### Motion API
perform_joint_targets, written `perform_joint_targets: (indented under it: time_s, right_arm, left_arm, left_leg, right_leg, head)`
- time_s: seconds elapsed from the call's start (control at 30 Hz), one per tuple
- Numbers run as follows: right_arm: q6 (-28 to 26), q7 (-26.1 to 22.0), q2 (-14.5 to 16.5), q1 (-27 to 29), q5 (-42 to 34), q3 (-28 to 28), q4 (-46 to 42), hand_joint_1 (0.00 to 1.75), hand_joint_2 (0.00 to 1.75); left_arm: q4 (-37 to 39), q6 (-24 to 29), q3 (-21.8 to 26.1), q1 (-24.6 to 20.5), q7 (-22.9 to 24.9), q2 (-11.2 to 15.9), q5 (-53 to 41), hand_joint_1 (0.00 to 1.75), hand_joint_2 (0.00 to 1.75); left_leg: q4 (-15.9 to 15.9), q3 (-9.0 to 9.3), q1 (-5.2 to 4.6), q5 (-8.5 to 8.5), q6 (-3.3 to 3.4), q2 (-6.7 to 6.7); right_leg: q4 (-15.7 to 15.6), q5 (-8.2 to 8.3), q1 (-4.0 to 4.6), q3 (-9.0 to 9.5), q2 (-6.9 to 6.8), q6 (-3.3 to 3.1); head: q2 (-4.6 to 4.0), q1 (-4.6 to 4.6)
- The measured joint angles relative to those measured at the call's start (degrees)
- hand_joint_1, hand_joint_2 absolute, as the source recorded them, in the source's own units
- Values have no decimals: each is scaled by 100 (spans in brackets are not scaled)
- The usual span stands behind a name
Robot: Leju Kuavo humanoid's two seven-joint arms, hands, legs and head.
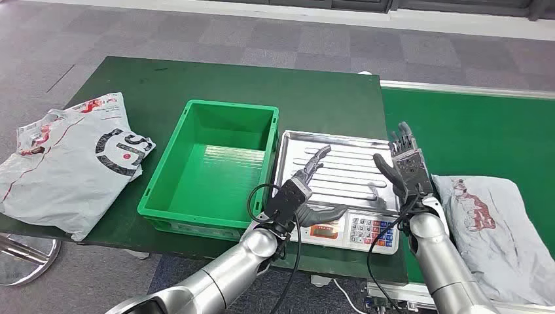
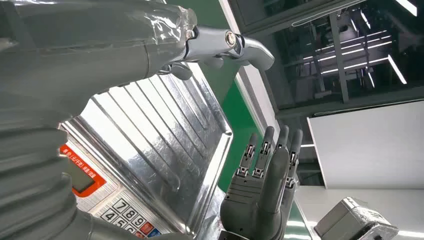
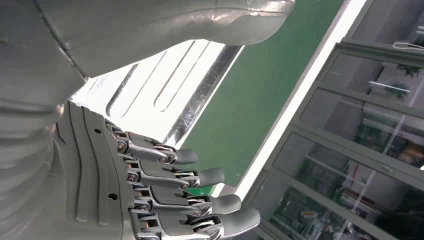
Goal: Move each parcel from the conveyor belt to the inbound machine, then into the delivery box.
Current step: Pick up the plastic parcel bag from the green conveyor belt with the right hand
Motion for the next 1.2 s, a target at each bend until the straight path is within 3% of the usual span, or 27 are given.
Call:
perform_joint_targets:
  time_s: [0.17, 0.5, 0.7, 0.8, 0.93, 1.07, 1.2]
  right_arm:
    - [-29, -6, -2, -1, 5, 0, 1, 0, 175]
    - [-705, -26, -63, 86, 400, -22, 54, 0, 175]
    - [-2039, 551, -96, 121, 2017, -227, 285, 0, 175]
    - [-2441, 786, -111, 278, 3391, -669, 368, 0, 175]
    - [-2494, 822, -111, 635, 4870, -1625, 313, 0, 175]
    - [-2498, 773, -109, 949, 5210, -2396, 188, 0, 175]
    - [-2500, 783, -104, 1079, 5290, -2730, 124, 0, 175]
  left_arm:
    - [2, 5, 0, -3, 6, 0, 17, 0, 175]
    - [132, 190, 0, -121, 28, 2, 170, 0, 175]
    - [328, 457, 0, -409, 180, 2, 308, 0, 175]
    - [454, 602, 0, -613, 284, 3, 437, 0, 175]
    - [670, 710, 7, -798, 218, 10, 423, 0, 175]
    - [810, 722, 60, -840, 149, 17, 348, 0, 175]
    - [890, 728, 74, -853, 144, 15, 316, 0, 175]
  left_leg:
    - [0, 0, 0, 0, 0, 0]
    - [0, 1, 0, 0, 0, 2]
    - [1, 1, 0, 0, 0, 1]
    - [1, 1, 0, 0, 0, -2]
    - [1, -3, -1, -2, 2, -15]
    - [1, -6, -1, -6, 3, -15]
    - [1, -4, -1, -7, 3, -9]
  right_leg:
    - [0, 0, 0, 0, 0, 0]
    - [0, 0, 0, -2, 2, 0]
    - [0, 0, 0, -2, 0, 0]
    - [0, 0, 0, -1, -2, 0]
    - [-1, -2, -1, 3, -13, 3]
    - [-1, -5, -1, 2, -14, 5]
    - [-1, -5, -1, 0, -10, 5]
  head:
    - [0, -1]
    - [0, 0]
    - [0, -1]
    - [0, 0]
    - [0, 0]
    - [0, 0]
    - [0, 1]
